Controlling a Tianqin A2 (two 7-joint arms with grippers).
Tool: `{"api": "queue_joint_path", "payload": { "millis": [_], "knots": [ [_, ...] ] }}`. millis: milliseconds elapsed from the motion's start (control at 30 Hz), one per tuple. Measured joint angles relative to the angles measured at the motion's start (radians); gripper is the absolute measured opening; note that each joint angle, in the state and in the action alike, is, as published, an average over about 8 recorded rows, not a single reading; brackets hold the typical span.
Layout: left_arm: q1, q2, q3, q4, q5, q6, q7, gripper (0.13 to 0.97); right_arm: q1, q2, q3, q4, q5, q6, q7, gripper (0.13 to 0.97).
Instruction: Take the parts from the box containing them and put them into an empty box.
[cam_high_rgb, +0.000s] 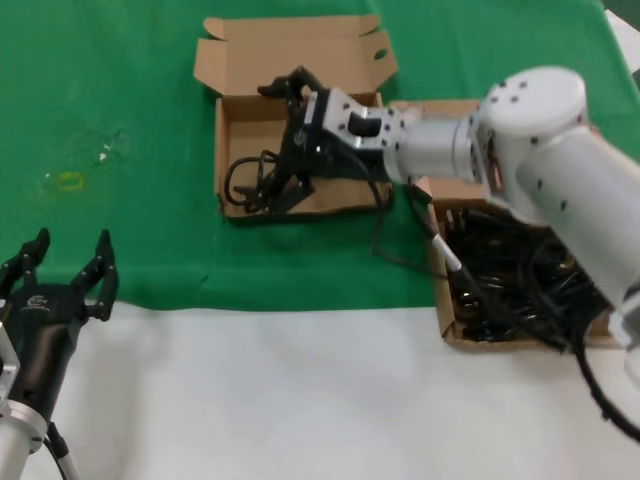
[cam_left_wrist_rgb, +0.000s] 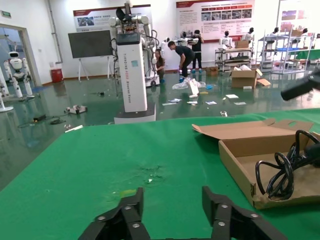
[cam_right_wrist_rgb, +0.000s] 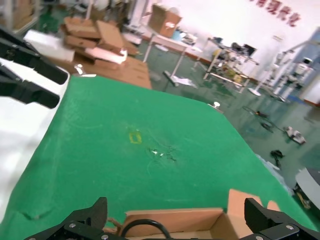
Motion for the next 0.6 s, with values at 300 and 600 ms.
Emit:
{"api": "queue_joint_path", "payload": {
  "millis": [300, 600],
  "knots": [
    [0.0, 0.0, 0.0, 0.0, 0.0, 0.0, 0.0, 0.502, -0.186, 0.036, 0.104, 0.186, -0.018, 0.115, 0.085, 0.964],
    [0.0, 0.0, 0.0, 0.0, 0.0, 0.0, 0.0, 0.71, -0.374, 0.072, 0.208, 0.373, -0.036, 0.23, 0.17, 0.966]
  ]
}}
